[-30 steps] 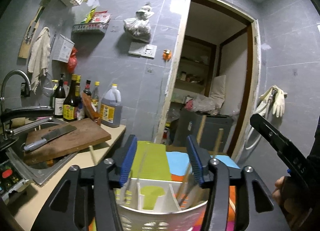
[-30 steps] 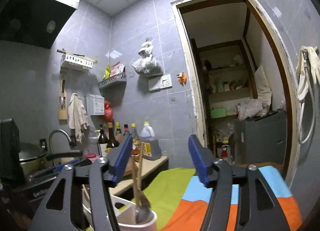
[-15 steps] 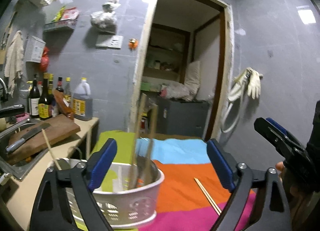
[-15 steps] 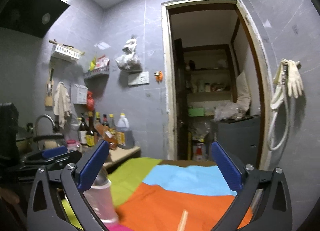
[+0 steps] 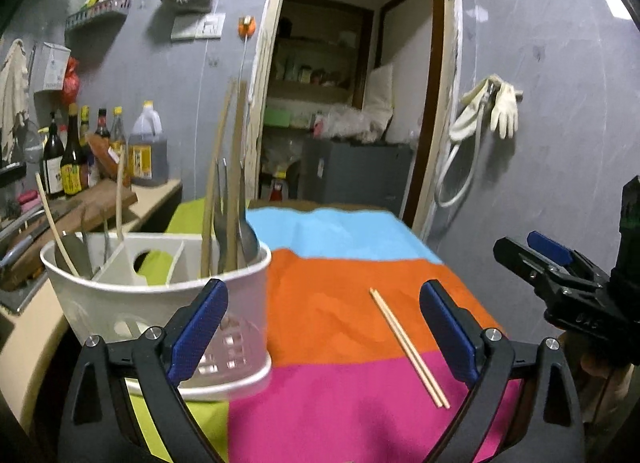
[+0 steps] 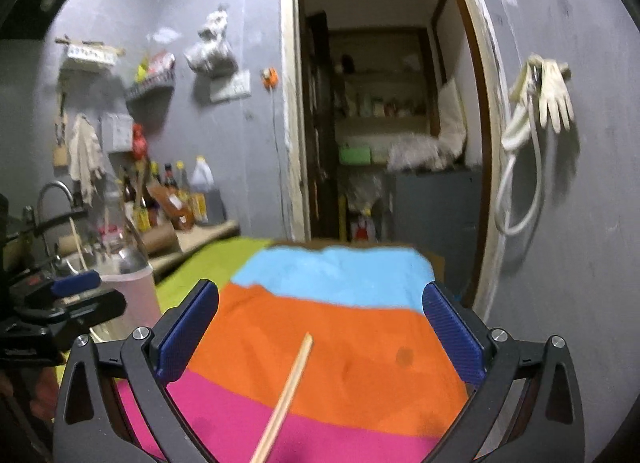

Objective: Organize utensils
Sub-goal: 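Move both tools down toward the last two chopsticks on the cloth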

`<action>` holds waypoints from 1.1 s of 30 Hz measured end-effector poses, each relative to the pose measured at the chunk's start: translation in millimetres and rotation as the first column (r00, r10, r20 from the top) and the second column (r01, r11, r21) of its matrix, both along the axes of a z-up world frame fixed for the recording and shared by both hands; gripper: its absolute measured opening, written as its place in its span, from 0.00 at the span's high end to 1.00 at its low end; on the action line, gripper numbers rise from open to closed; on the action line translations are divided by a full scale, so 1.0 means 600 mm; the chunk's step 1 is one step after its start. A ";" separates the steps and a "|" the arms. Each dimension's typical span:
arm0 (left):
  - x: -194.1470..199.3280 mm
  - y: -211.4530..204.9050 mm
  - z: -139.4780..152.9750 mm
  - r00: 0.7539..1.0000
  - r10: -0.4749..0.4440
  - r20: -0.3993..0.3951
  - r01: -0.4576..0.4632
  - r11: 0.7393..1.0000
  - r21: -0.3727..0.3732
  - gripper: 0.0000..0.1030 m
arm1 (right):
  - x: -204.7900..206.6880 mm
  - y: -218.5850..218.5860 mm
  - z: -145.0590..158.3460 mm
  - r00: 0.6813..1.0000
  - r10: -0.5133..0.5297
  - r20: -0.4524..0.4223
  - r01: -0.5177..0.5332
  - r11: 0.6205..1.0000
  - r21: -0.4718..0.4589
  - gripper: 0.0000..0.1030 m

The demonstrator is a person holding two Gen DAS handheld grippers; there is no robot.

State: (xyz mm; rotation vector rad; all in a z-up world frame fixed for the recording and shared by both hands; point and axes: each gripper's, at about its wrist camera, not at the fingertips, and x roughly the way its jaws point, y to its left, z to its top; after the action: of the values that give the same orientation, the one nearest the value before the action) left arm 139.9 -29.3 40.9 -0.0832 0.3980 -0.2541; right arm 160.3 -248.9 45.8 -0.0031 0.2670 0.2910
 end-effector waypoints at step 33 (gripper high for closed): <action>0.070 -0.018 -0.114 0.925 0.077 -0.371 -0.043 0.994 0.099 0.09 | 0.139 0.048 -0.158 0.841 -0.036 -0.539 -0.130 0.955 -0.266 0.30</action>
State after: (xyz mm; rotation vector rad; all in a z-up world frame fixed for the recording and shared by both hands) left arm 181.6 -40.1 -27.4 -0.0562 0.7863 -0.1579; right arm 243.5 -220.3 -49.0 -0.2262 0.8769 0.2953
